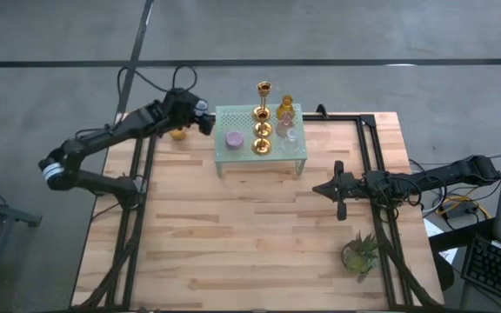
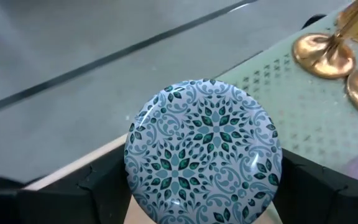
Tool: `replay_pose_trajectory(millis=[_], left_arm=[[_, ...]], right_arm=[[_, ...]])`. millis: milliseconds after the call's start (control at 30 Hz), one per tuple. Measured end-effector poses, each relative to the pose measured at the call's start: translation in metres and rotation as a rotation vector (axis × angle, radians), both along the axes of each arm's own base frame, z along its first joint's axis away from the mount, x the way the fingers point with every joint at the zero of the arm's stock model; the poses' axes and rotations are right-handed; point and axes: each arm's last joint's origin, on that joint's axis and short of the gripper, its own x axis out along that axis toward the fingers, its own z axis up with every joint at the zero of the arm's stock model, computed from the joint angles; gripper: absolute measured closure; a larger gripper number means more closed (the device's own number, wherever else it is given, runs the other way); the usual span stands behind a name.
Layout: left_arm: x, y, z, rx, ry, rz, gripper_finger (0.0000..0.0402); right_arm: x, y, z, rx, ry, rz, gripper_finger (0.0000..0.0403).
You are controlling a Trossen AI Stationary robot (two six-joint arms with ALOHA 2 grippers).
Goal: Pick & Place candle stick holders
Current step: Put the blue scented candle on the shelf
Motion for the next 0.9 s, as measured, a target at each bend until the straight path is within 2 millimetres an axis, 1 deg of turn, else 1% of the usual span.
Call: replay_pose_trajectory(millis=[233,367,467,567,733,900], left_arm=[[0.035,0.02,0.011,-0.051,-0.034,-0.092,0.0092],[0.054,0.028,0.011,-0.074,-0.038,-0.126,0.0092],[0.067,0.031,0.007,-0.083,-0.026,-0.14,0.0092],[0.079,0.033,-0.002,-0.099,0.002,-0.157,0.0092],[0.087,0.037,-0.013,-0.122,0.033,-0.16,0.0092],[0.088,0.035,-0.015,-0.136,0.033,-0.168,0.0092]], right_arm=[[0.0,0.0,0.0,0.0,0.0,0.001,0.0394],[0.0,0.0,0.0,0.0,0.0,0.0,0.0394],[0.0,0.0,0.0,0.0,0.0,0.0,0.0394],[0.0,0.0,0.0,0.0,0.0,0.0,0.0394],[0.0,0.0,0.0,0.0,0.0,0.001,0.0394],[0.0,0.0,0.0,0.0,0.0,0.0,0.0394]])
